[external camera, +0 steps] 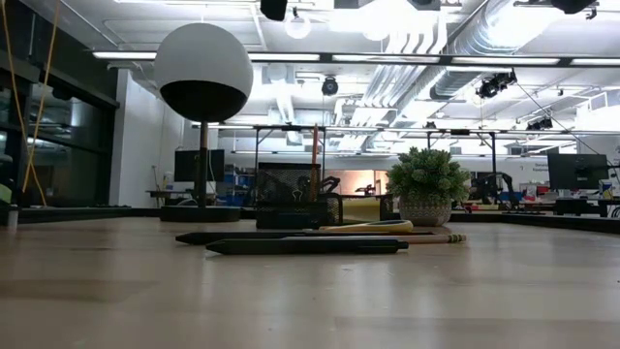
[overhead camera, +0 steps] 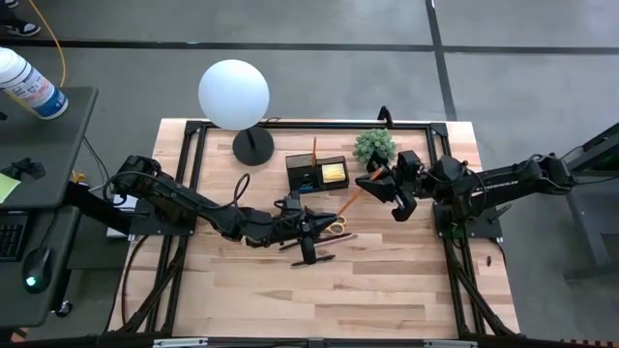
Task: Pick and place office supplies into organizer
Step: Put the orange pencil into the desk organizer
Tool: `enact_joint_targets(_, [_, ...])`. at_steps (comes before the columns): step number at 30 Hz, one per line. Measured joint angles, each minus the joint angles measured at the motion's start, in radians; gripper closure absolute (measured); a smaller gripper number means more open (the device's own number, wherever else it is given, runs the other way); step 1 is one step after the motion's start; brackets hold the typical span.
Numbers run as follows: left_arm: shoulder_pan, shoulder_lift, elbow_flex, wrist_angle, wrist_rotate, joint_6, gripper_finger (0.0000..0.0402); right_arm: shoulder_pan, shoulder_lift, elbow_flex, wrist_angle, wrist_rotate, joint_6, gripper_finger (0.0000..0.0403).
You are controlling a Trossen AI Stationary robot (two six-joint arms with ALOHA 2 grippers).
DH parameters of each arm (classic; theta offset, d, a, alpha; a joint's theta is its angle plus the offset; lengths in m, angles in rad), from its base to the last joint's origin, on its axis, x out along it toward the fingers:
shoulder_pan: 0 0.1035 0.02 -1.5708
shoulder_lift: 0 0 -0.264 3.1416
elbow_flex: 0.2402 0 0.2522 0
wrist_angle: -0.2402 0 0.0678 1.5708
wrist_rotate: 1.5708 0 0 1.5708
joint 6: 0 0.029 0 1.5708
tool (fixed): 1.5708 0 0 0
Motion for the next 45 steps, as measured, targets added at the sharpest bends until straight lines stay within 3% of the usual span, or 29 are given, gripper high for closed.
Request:
enact_joint_targets(5, [-0.001,0.0,0.0,-0.004,0.002,0.0,0.0364,0.0,0.0,0.0,-0.004,0.002,-0.004,0.0389])
enact_joint_targets(36, [0.001,0.001,-0.001,-0.111,-0.011,0.027,0.0219,0.001,-0.002,0.0,0.003,-0.033,-0.013,0.0388])
enact_joint_targets(40, [0.0,-0.015,-0.001,-0.217,-0.008,-0.025,0.0205,-0.003,-0.002,0.0,0.001,-0.031,-0.016,0.0389])
enact_joint_targets(45, [-0.01,-0.052,0.0,-0.478,0.021,-0.234,0.0208,-0.033,-0.002,0.0,-0.001,-0.05,-0.017,0.0389])
